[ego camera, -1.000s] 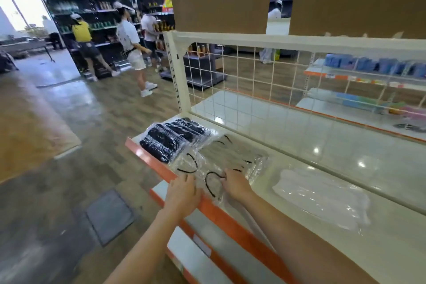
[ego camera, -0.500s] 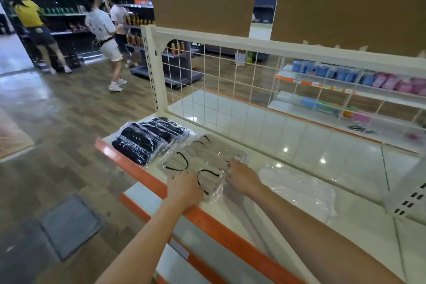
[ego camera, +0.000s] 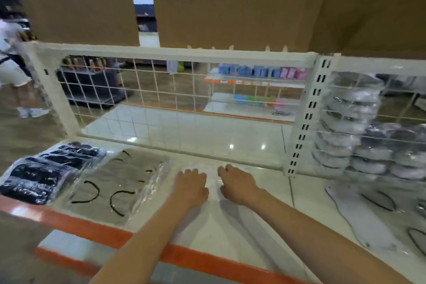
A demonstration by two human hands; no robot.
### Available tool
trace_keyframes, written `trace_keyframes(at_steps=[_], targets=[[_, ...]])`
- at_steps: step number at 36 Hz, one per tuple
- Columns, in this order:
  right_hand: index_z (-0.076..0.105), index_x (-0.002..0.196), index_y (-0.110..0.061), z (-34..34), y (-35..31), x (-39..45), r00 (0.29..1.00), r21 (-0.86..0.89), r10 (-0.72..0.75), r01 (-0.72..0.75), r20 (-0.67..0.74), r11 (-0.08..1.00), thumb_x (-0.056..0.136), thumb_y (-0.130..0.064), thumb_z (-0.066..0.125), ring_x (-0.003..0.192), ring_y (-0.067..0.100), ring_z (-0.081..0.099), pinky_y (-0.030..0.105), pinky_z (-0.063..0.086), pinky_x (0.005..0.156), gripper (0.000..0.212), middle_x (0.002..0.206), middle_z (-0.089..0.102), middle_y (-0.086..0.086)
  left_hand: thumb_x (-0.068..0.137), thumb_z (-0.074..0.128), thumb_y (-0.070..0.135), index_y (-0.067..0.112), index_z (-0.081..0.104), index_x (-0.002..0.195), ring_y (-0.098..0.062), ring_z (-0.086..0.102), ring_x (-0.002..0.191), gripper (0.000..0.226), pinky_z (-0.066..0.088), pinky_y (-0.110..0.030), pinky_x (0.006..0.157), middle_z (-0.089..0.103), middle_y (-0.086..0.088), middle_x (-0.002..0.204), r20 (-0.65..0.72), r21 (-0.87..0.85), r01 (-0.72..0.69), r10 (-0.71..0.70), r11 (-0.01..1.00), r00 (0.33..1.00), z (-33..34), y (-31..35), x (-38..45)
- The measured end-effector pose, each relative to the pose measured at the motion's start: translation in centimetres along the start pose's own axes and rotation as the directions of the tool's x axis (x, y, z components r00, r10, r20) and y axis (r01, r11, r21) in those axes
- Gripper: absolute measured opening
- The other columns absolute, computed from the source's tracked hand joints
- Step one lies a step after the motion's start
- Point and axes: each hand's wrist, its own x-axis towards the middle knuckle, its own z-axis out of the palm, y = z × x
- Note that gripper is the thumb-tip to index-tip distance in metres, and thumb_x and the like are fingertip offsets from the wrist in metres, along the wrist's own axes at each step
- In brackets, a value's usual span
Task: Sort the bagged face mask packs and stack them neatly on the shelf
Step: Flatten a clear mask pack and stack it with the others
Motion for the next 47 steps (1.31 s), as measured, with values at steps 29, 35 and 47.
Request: trace_keyframes(at_steps=[29,35,47], targets=[[0.023,0.142,-0.012,3.3,34.2,-24.2,0.609,0.266,0.788,-0.777,0.090,0.570,0.076,-0.048,0.067,0.135,0.031,0.027,0.042,0.028,0.110,0.088,0.144,0.032,0.012,0.091,0.049,0.029,0.015,0.057,0.119,-0.020,0.057,0.106,0.032,0.044,-0.027,0.085,0.059,-0.004,0.118,0.077,-0.343,-0.414,0.465,0.843,0.882,-1.3,35.9,2.5],[0.054,0.079,-0.017,2.7,35.6,-24.4,0.642,0.702,0.756,-0.596,0.126,0.390,0.081,-0.020,0.063,0.073,0.015,0.053,0.026,0.039,0.064,0.009,0.079,0.055,0.000,0.092,0.052,0.045,0.018,0.055,0.071,-0.002,0.050,0.063,0.034,0.037,-0.017,0.060,0.054,0.009,0.070,0.081,-0.580,-0.235,0.343,0.780,0.936,0.0,37.8,2.0],[0.031,0.143,-0.015,1.2,39.1,-27.2,0.640,0.392,0.765,-0.687,-0.074,0.612,0.093,-0.035,0.049,0.137,0.031,0.029,0.044,0.027,0.111,0.056,0.149,0.029,0.012,0.084,0.058,-0.006,-0.008,0.060,0.112,-0.026,0.068,0.073,0.028,0.055,-0.030,0.056,0.069,-0.020,0.091,0.343,-0.889,0.379,0.173,-0.258,0.923,-1.1,42.8,0.6]])
